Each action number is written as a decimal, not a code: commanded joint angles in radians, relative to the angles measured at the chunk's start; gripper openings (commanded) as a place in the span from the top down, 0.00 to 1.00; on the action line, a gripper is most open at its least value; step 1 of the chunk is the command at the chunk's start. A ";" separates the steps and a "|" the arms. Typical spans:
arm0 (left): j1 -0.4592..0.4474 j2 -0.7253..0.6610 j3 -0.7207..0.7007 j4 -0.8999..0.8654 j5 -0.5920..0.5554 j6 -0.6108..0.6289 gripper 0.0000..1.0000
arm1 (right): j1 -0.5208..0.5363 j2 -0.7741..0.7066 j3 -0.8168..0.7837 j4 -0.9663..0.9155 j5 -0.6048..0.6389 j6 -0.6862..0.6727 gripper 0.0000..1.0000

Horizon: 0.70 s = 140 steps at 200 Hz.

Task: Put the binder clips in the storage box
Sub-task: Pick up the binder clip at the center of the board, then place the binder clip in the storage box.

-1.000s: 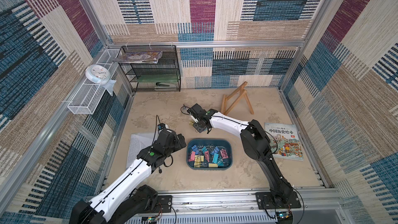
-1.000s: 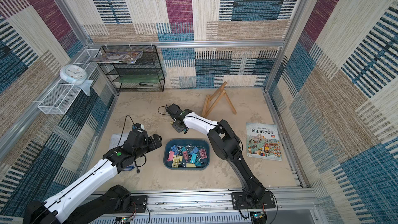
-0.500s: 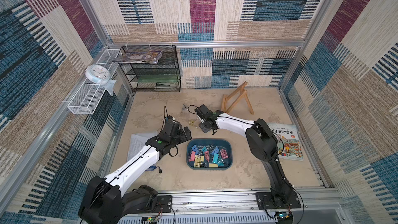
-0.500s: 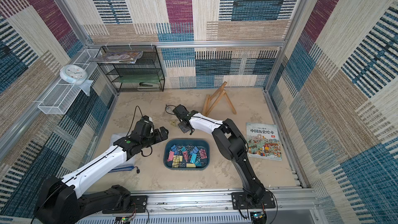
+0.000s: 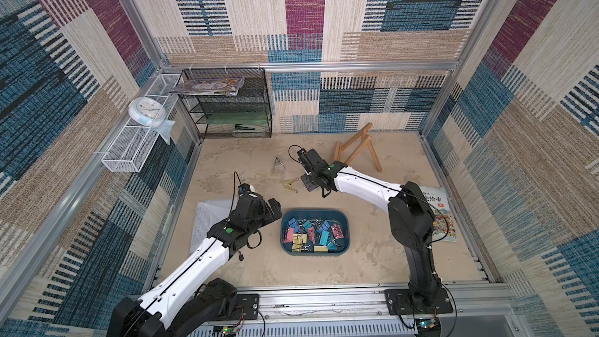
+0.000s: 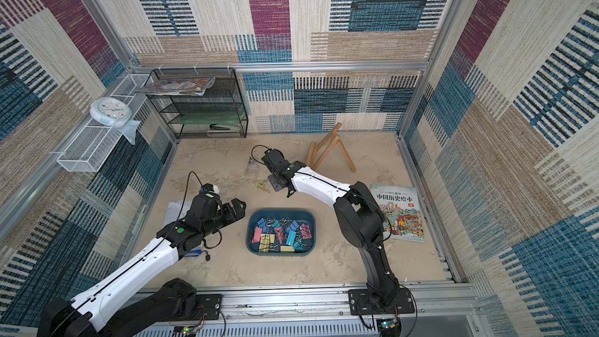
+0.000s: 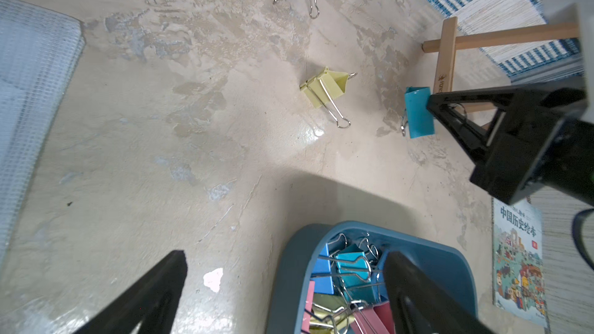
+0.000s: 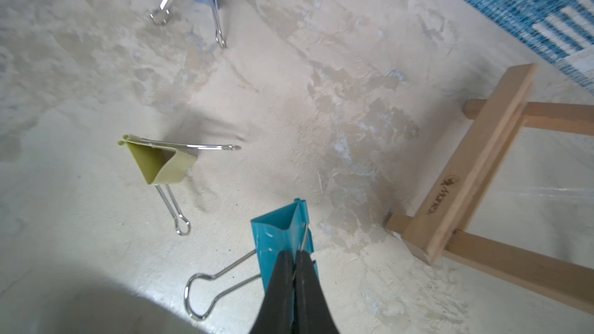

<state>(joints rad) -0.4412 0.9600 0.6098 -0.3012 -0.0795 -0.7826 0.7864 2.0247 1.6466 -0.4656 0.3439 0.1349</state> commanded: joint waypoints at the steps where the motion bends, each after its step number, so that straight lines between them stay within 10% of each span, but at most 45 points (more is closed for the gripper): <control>1: 0.001 -0.033 -0.002 -0.030 -0.039 -0.004 0.00 | 0.003 -0.097 -0.063 0.011 -0.038 0.086 1.00; 81: 0.001 -0.085 -0.018 -0.042 -0.027 0.001 0.00 | 0.059 -0.686 -0.653 0.037 -0.233 0.395 1.00; 140: 0.001 -0.090 -0.024 -0.041 -0.010 -0.012 0.00 | 0.068 -0.732 -0.784 -0.015 -0.228 0.413 1.00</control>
<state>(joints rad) -0.4412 0.8745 0.5877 -0.3382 -0.0998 -0.7864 0.8509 1.2823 0.8837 -0.4694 0.1181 0.5228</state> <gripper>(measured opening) 0.996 0.077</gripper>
